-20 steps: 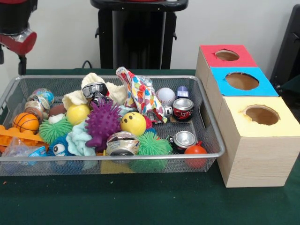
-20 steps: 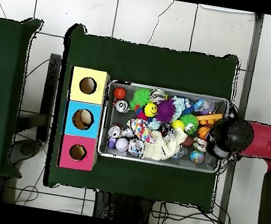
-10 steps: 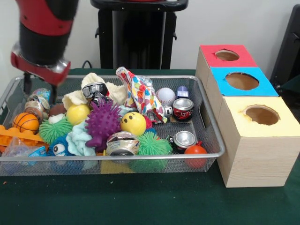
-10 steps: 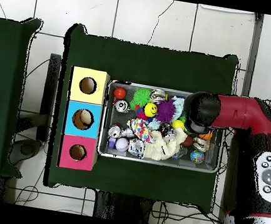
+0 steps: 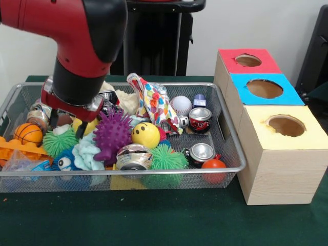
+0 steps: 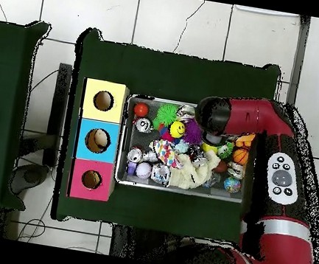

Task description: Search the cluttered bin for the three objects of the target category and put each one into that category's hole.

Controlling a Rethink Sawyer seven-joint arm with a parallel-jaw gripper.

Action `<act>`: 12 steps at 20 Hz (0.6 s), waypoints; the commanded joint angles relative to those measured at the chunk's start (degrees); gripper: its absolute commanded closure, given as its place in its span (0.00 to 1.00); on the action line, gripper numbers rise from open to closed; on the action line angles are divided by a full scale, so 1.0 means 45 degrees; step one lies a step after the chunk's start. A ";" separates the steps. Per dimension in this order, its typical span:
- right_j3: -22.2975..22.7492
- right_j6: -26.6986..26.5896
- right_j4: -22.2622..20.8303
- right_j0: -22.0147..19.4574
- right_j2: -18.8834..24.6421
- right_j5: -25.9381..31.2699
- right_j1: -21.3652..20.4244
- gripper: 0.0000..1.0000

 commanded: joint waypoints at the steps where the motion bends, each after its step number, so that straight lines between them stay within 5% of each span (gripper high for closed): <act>1: -0.0321 0.2388 -0.0022 -0.0131 -0.1321 -0.0404 0.1101 0.00; 12: 0.1150 0.4481 0.0527 -0.0275 -0.2768 -0.3057 0.1720 0.00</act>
